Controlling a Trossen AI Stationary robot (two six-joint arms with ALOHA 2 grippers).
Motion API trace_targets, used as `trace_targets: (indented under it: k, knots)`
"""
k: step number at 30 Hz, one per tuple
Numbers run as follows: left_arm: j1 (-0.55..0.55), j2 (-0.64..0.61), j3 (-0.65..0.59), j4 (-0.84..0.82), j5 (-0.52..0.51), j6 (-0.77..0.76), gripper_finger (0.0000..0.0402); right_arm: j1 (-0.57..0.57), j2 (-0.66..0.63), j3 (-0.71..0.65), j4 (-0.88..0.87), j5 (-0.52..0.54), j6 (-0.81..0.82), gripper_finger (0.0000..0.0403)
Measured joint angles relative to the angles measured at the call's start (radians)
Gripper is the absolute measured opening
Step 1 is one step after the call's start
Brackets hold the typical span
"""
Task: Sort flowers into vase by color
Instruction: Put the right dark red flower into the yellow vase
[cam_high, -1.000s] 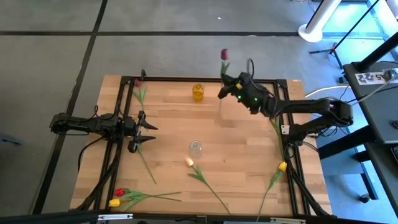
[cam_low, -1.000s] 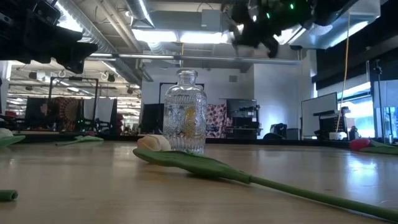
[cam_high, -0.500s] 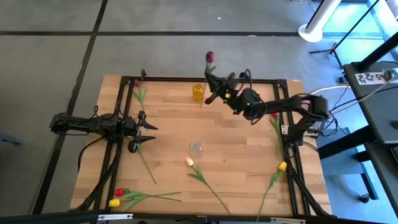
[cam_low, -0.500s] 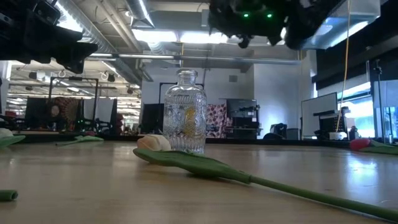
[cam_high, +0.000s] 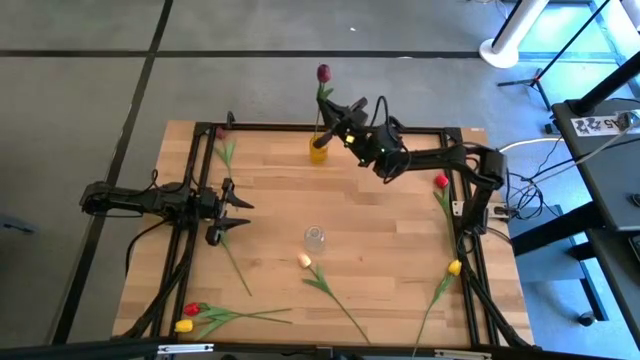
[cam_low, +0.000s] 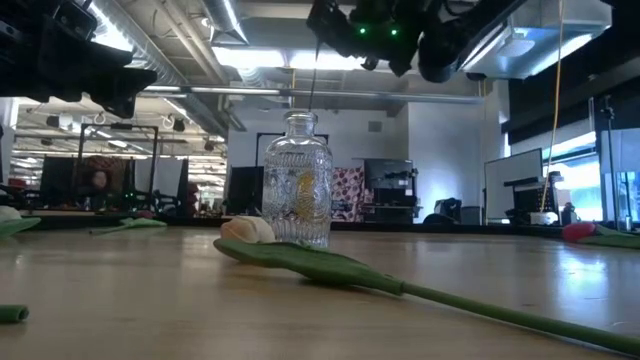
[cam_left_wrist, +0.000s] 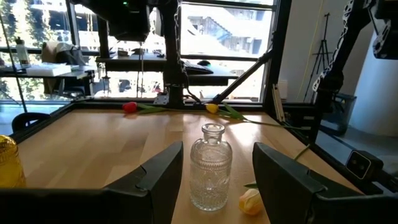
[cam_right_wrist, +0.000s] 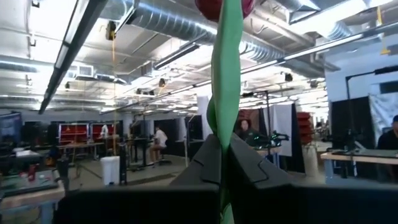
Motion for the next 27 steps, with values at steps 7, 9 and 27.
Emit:
trace_targets:
  k: [7,9,27]
  knots:
    - [0.000,0.000,0.000,0.000,-0.001,0.000,0.0190,-0.037,0.016,0.050,-0.001,-0.037,-0.024,0.0004]
    - [0.000,0.000,0.000,0.000,0.000,0.000,0.0190,-0.055,0.016,0.054,-0.003,-0.042,-0.024,0.0003]
    - [0.000,0.000,0.000,0.000,0.000,0.000,0.0190,-0.094,0.098,0.121,-0.070,0.023,-0.020,0.0003]
